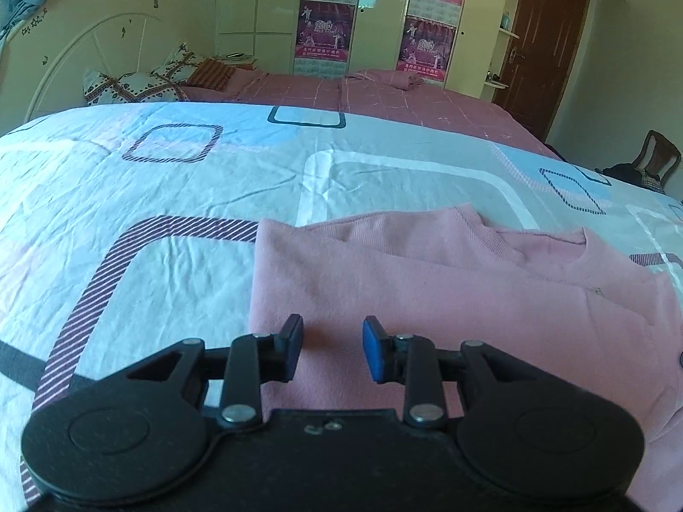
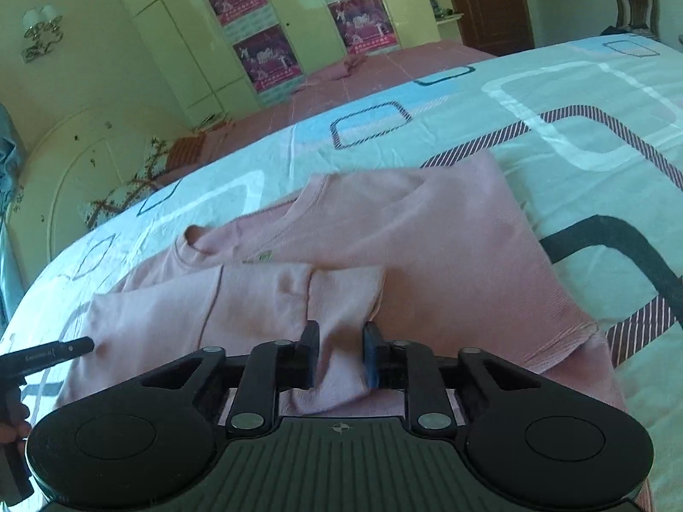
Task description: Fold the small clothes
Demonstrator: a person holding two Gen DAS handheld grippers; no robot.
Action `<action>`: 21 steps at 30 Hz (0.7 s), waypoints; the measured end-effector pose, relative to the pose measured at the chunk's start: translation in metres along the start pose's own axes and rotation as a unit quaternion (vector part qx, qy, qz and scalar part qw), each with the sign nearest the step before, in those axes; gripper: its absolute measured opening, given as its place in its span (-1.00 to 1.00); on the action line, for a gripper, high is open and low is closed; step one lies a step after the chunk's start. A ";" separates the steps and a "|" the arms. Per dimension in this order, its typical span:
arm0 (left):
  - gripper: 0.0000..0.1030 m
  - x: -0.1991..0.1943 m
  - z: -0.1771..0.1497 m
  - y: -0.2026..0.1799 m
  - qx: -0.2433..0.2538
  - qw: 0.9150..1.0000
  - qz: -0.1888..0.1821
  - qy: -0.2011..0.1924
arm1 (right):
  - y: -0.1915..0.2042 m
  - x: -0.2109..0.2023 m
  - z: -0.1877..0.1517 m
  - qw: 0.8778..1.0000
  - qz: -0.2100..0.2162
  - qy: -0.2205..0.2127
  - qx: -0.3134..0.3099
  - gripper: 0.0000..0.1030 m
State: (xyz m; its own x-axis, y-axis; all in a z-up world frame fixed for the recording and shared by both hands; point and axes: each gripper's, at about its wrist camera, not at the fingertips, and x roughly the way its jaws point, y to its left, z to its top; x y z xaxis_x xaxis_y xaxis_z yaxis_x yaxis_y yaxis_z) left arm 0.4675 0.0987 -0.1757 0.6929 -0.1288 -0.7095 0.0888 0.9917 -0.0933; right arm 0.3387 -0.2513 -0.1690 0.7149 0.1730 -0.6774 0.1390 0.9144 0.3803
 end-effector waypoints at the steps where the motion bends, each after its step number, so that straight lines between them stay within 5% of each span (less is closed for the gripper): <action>1: -0.43 0.005 0.003 -0.001 0.002 1.000 0.000 0.002 | -0.002 0.004 0.005 1.000 -0.005 -0.001 0.005 -0.49; 10: -0.36 0.035 0.010 0.004 -0.012 1.000 0.012 0.006 | 0.001 0.046 0.020 1.000 -0.020 0.012 0.010 -0.19; 11: -0.36 0.035 0.009 0.004 -0.012 1.000 0.013 0.004 | 0.004 0.048 0.019 1.000 -0.023 0.011 0.005 -0.25; 13: -0.37 0.035 0.009 0.003 -0.009 1.000 0.016 0.002 | 0.009 0.051 0.019 0.999 -0.027 0.012 -0.012 -0.84; 18: -0.36 0.034 0.008 0.001 -0.005 1.000 0.019 -0.001 | 0.021 0.041 0.021 0.998 -0.036 -0.023 -0.055 -0.84; 21: -0.36 0.034 0.008 -0.001 -0.002 1.000 0.023 -0.001 | 0.022 0.045 0.018 0.991 -0.089 -0.025 -0.092 -0.86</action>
State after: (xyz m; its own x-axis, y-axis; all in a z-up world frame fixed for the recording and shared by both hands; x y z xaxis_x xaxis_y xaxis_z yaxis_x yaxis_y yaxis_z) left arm 0.4970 0.0936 -0.1942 0.6982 -0.0824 -0.7111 0.0529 0.9966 -0.0635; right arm 0.3865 -0.2297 -0.1797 0.7243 -0.0115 -0.6894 0.1425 0.9808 0.1333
